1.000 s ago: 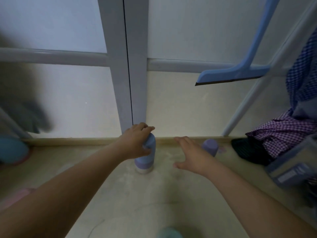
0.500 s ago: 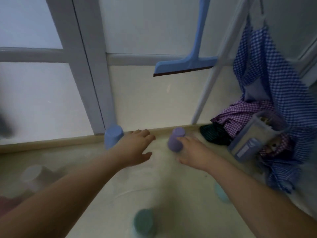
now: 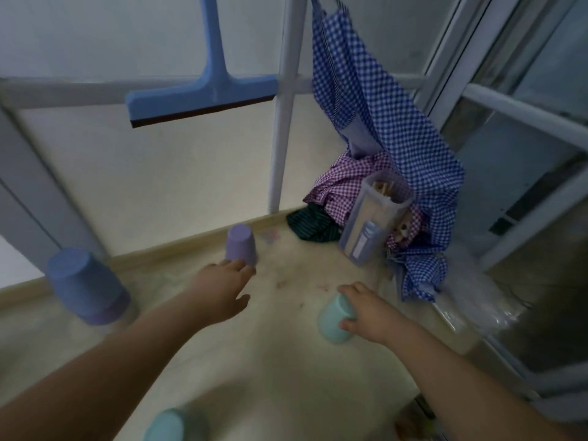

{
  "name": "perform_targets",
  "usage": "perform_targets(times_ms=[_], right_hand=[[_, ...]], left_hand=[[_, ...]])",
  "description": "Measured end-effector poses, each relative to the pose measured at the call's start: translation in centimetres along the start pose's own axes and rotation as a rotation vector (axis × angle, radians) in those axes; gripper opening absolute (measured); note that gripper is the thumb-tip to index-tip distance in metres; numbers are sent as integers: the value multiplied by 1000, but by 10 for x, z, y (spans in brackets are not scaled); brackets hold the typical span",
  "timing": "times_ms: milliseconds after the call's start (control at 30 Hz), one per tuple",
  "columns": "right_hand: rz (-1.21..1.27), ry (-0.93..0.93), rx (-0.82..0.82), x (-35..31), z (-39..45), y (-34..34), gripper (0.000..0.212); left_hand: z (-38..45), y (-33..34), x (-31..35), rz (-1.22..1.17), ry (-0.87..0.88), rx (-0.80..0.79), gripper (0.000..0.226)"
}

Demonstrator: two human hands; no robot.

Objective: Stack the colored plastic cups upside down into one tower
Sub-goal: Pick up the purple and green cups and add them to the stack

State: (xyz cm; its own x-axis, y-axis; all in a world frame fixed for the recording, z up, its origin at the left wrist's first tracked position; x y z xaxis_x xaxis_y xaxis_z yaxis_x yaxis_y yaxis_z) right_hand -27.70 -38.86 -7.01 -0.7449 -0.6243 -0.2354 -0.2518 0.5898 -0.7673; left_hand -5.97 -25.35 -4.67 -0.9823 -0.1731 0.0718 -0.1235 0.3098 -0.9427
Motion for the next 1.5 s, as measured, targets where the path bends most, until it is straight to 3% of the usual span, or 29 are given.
perform_targets(times_ms=[200, 467, 633, 933, 1133, 1333, 1500], right_hand=[[8, -76, 14, -8, 16, -12, 67], [-46, -257, 143, -67, 53, -70, 67], [3, -270, 104, -69, 80, -73, 68], [35, -227, 76, -57, 102, -66, 68], [-24, -294, 111, -91, 87, -92, 66], [-61, -513, 193, -181, 48, -126, 68], [-36, -666, 250, -253, 19, -131, 63]], left_hand=[[10, 8, -23, 8, -82, -71, 45], [49, -31, -69, -95, -159, 59, 46], [90, -22, -88, -208, -125, -14, 57], [132, 3, -88, -210, -127, -132, 62], [62, -43, -112, -230, -156, 20, 58], [-65, -118, -140, -157, -305, 173, 59], [-153, -140, -156, -163, -450, 238, 59]])
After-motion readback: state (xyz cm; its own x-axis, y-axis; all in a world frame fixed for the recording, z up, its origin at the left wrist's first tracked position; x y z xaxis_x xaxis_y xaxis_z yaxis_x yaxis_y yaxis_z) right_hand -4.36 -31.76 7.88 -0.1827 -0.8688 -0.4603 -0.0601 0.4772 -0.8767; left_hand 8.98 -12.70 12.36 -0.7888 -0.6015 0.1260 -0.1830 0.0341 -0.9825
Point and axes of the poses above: each hand's wrist, its own z-axis towards the middle knuckle, its own y-axis out of the palm, x = y × z, the point moved 4 cm from there along z, towards the middle knuckle, and after that the axes turned 12 degrees about -x, right-handed, at the moved point
